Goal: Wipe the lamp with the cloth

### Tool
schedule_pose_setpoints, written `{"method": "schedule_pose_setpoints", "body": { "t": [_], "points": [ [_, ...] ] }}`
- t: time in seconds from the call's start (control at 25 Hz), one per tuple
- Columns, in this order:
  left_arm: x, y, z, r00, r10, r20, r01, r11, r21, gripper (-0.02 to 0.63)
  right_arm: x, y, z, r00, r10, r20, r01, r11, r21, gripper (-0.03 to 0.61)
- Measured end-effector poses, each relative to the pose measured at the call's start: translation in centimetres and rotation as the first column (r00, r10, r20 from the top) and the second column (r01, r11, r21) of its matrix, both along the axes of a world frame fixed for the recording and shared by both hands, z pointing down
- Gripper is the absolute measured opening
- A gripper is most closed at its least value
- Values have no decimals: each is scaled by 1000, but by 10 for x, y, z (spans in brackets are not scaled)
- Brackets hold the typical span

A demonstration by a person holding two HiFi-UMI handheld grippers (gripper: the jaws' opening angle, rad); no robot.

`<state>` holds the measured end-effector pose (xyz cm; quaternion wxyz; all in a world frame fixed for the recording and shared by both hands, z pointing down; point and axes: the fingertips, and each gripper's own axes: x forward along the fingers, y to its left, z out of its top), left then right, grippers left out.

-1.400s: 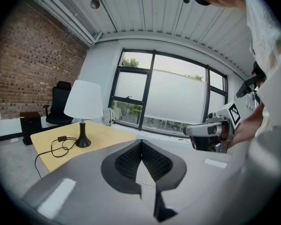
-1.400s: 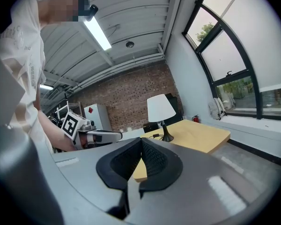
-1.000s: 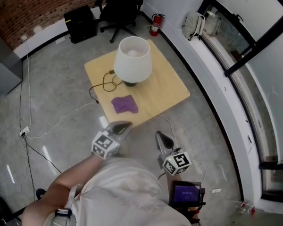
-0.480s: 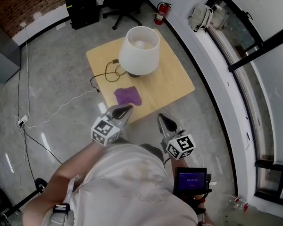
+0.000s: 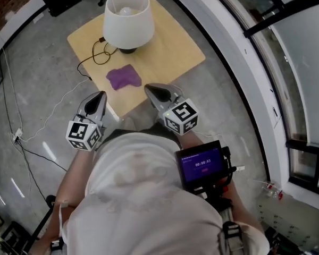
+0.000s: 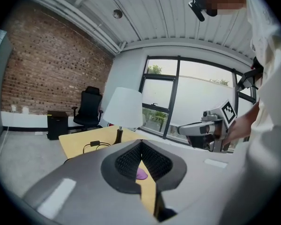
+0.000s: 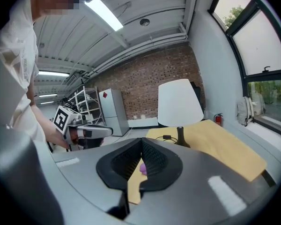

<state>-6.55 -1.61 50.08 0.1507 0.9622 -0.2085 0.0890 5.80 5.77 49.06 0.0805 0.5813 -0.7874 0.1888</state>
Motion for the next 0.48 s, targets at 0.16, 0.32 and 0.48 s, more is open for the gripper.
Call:
{"method": "schedule_pose_setpoints", "body": {
  "t": [0.16, 0.32, 0.48],
  "points": [
    [-8, 3, 4, 999, -39, 19, 40, 999, -17, 2, -11, -12, 13, 997, -70, 19, 71, 997, -34, 14],
    [-11, 0, 12, 998, -65, 26, 65, 998, -24, 2, -13, -33, 32, 992, -125, 13, 126, 989, -72, 14],
    [-22, 0, 24, 991, -125, 39, 127, 991, -44, 2, -20, -46, 54, 980, -198, 7, 197, 974, -111, 14]
  ]
}}
